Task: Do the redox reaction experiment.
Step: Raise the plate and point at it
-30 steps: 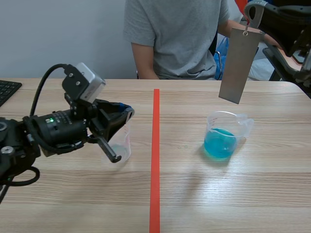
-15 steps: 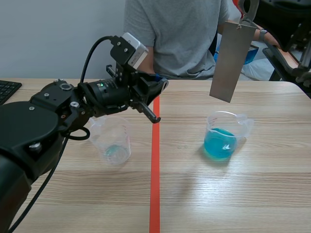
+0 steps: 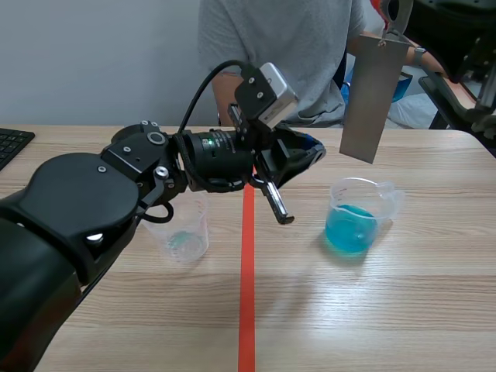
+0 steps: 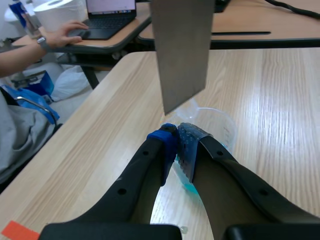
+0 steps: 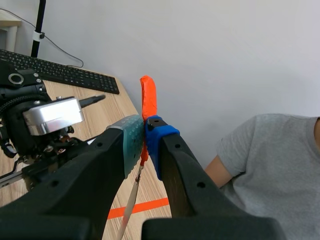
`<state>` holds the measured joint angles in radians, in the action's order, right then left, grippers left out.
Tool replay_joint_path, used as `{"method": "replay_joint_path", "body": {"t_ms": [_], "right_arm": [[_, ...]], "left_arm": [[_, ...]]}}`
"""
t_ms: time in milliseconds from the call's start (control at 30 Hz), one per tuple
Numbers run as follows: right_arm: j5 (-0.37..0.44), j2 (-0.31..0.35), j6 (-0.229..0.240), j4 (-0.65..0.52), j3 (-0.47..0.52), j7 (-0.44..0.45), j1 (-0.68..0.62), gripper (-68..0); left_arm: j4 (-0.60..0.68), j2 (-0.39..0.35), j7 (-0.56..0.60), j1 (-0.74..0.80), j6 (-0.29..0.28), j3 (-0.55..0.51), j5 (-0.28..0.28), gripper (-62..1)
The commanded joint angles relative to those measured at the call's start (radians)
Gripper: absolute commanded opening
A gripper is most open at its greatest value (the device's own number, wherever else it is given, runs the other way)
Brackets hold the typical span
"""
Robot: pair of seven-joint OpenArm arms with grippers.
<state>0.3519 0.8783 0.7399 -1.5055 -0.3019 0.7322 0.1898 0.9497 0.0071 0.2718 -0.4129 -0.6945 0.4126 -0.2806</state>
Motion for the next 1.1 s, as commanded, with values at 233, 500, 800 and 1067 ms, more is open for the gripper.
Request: {"method": "replay_joint_path", "body": {"t_ms": [233, 500, 800, 1067], "right_arm": [[0.022, 0.016, 0.006, -0.013, 0.022, 0.014, 0.026, -66.5], [0.022, 0.016, 0.006, -0.013, 0.022, 0.014, 0.026, -66.5], [0.022, 0.016, 0.006, -0.013, 0.022, 0.014, 0.026, -66.5], [0.022, 0.016, 0.006, -0.013, 0.022, 0.014, 0.026, -66.5]], "left_arm": [[0.023, 0.026, -0.005, -0.014, 0.007, -0.009, 0.006, -56.8], [0.022, 0.026, -0.06, -0.014, 0.082, -0.009, 0.033, -56.8], [0.022, 0.026, -0.06, -0.014, 0.082, -0.009, 0.033, -56.8], [0.022, 0.026, -0.06, -0.014, 0.082, -0.009, 0.033, -56.8]]}}
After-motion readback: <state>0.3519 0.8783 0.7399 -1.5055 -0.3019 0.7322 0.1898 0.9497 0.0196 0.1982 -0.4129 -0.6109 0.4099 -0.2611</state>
